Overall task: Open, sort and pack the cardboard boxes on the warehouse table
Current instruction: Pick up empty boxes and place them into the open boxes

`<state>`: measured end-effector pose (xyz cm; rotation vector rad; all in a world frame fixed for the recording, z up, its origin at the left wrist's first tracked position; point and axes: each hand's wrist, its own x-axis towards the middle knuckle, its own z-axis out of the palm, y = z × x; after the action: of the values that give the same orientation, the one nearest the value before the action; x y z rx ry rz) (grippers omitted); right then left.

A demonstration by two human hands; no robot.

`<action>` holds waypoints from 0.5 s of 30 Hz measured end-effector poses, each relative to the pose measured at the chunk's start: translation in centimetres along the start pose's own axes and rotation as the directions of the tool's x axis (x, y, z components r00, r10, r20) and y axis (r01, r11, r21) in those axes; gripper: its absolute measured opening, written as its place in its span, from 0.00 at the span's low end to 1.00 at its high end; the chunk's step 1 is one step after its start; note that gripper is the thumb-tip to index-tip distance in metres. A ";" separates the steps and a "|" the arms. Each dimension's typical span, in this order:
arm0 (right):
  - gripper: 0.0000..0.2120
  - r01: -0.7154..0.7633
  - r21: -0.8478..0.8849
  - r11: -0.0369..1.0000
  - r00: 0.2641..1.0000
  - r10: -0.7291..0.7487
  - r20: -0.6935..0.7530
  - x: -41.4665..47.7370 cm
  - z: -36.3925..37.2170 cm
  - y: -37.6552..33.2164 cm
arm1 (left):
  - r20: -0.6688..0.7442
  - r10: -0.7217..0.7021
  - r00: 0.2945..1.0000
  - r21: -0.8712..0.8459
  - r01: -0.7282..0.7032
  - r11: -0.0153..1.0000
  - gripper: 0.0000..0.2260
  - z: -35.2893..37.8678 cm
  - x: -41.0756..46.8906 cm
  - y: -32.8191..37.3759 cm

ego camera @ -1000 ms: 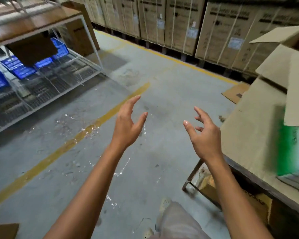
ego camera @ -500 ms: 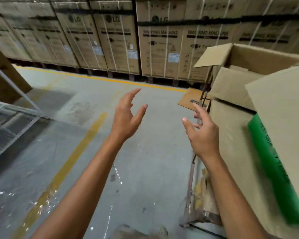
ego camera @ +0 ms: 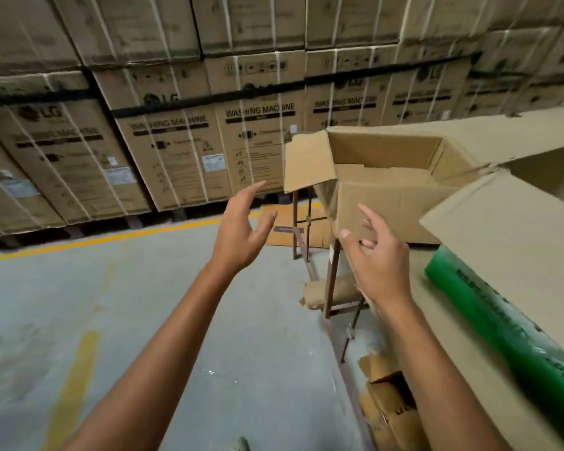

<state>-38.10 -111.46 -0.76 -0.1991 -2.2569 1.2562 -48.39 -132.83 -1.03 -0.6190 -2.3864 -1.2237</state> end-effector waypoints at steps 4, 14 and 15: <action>0.25 -0.044 -0.019 0.999 0.995 0.042 -0.092 3.5 3.6 -1.4 | 0.086 0.056 0.995 -0.006 -0.055 0.998 0.24 -0.7 6.4 -3.1; 0.27 -0.189 -0.119 0.975 0.956 0.155 -0.247 11.9 9.0 0.4 | 0.251 0.261 0.932 -0.062 -0.254 0.965 0.24 4.4 21.0 -8.1; 0.27 -0.193 -0.131 0.972 0.951 0.152 -0.271 12.8 9.2 0.8 | 0.266 0.274 0.924 -0.075 -0.263 0.962 0.24 5.4 22.4 -8.3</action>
<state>-53.85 -113.01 -0.30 -0.5976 -2.1437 1.0669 -72.24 -128.09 2.26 -1.1548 -2.3932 -1.1259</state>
